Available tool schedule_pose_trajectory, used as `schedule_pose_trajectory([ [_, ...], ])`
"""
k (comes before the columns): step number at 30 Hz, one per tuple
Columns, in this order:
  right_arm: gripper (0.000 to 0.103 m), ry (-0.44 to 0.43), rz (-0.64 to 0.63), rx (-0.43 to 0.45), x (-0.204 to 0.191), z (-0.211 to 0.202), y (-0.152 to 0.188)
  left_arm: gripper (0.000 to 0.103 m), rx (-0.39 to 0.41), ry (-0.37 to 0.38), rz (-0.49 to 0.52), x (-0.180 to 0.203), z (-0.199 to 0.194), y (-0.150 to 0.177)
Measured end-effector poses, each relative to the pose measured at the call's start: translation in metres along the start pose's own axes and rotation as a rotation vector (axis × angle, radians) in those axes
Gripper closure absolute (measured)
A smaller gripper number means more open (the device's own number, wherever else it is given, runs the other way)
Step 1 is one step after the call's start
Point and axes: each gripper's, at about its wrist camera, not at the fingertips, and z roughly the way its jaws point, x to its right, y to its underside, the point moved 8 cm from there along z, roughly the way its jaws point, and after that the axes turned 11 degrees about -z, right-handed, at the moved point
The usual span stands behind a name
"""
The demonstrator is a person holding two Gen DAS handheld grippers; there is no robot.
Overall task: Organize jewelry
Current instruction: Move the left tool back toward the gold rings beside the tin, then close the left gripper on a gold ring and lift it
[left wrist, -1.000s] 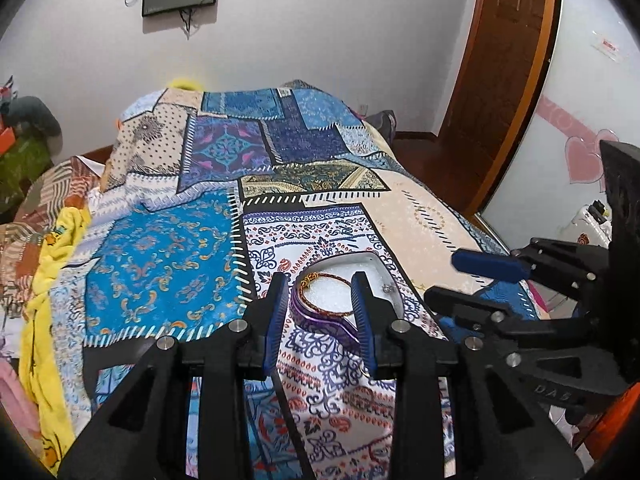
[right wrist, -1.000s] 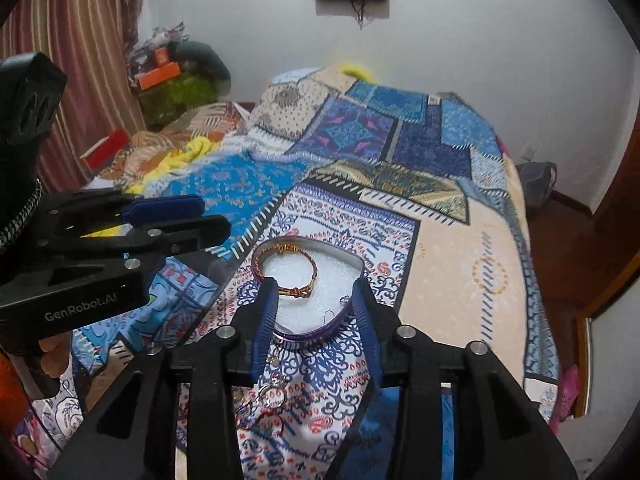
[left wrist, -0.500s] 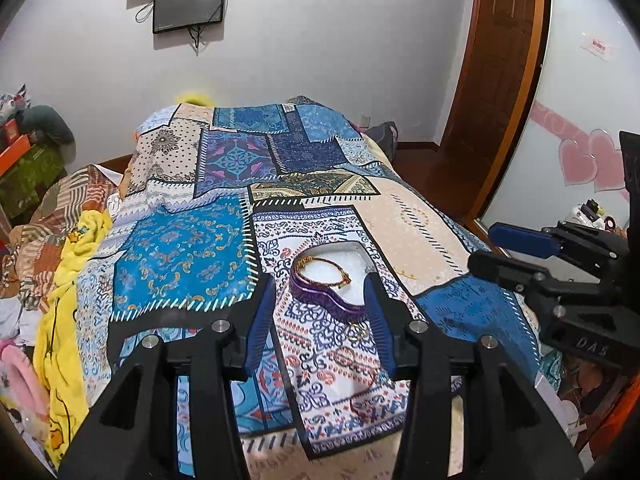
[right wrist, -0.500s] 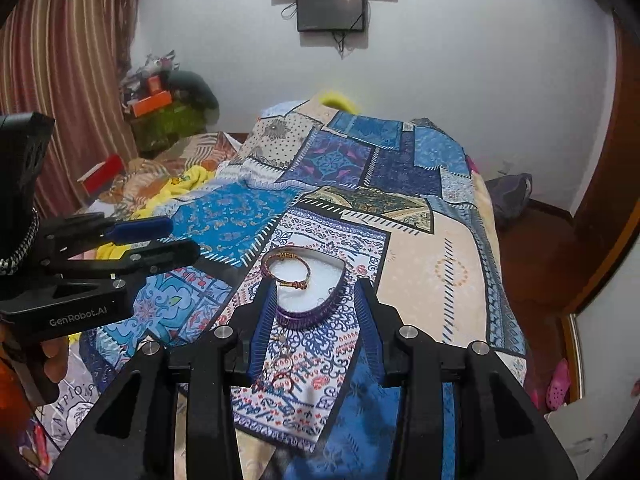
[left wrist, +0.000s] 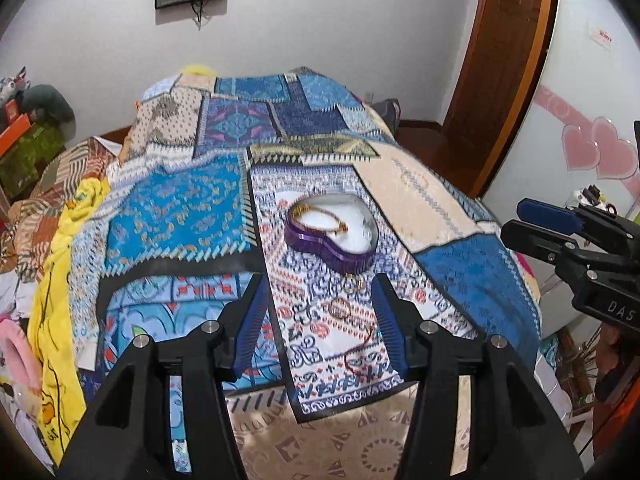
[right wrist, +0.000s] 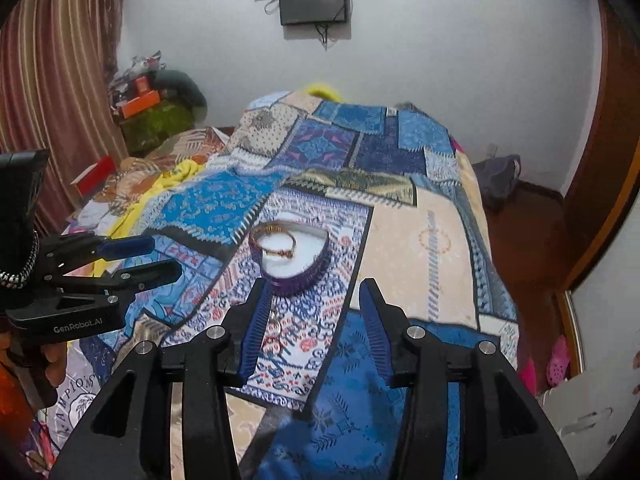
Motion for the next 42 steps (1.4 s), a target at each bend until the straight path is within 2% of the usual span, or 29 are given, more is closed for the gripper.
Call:
schedule_pose_trajectory([
  [13,0.061,-0.075,0.030,-0.138,-0.009,0.050,0.039,0.051,-0.143,-0.002,-0.022,-0.012,0.051,0.040],
  [22,0.061,-0.148,0.021,-0.199,-0.019,0.086,0.044,0.051,-0.177,0.039,-0.026,-0.012,0.076,0.044],
  [27,0.061,-0.199,-0.004,-0.211,-0.028,0.100,0.040,0.063,-0.186,0.063,-0.012,-0.008,0.082,0.045],
  [29,0.061,-0.217,-0.011,-0.212,-0.031,0.102,0.039,0.065,-0.178,0.068,-0.002,-0.007,0.083,0.044],
  [34,0.085,-0.264,-0.040,-0.225,-0.039,0.108,0.039,0.065,-0.171,0.079,0.012,-0.005,0.087,0.041],
  [41,0.087,-0.236,-0.039,-0.201,-0.034,0.105,0.036,0.065,-0.160,0.072,0.047,0.001,0.089,0.039],
  [42,0.093,-0.231,-0.030,-0.195,-0.031,0.104,0.035,0.065,-0.157,0.073,0.053,0.002,0.090,0.038],
])
